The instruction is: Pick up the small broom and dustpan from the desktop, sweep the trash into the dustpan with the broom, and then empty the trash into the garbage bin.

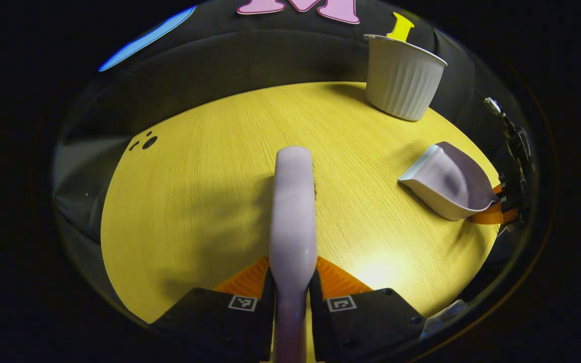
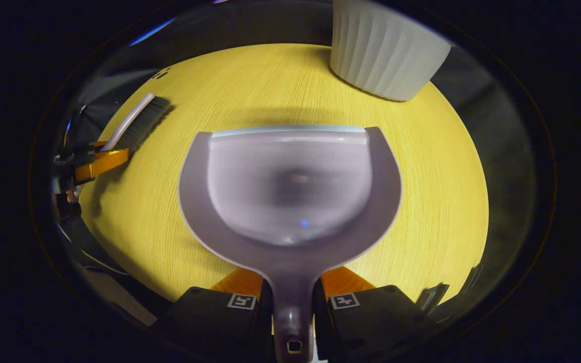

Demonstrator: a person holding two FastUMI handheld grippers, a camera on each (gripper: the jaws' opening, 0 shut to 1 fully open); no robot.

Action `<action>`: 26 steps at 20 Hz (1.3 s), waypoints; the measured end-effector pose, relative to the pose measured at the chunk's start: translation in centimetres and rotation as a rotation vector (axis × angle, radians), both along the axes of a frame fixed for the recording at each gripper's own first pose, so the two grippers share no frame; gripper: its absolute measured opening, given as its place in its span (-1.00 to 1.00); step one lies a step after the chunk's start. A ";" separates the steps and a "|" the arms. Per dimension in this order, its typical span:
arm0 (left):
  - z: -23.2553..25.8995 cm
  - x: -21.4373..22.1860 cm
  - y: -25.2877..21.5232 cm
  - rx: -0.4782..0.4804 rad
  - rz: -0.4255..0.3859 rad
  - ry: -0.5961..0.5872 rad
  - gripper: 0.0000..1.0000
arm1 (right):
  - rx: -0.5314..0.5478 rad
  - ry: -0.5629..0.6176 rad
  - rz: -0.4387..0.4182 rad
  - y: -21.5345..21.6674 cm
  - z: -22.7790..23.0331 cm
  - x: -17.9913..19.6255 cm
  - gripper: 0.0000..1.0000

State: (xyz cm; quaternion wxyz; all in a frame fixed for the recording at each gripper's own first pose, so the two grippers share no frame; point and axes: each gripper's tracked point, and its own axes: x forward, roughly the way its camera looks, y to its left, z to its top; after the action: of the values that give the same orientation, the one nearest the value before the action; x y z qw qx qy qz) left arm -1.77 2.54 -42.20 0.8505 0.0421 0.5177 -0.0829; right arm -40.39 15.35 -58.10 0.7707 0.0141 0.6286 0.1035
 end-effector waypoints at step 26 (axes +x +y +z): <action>27.8 5.5 -4.2 -0.125 0.012 -0.641 0.25 | 0.177 -0.799 -0.184 -2.9 28.3 9.5 0.17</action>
State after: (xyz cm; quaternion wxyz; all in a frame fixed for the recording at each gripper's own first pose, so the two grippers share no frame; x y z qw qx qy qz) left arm 3.72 -1.64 -14.44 0.9716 0.0108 0.2177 -0.0922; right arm -30.87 12.50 -29.82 0.9558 0.0948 0.2649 0.0852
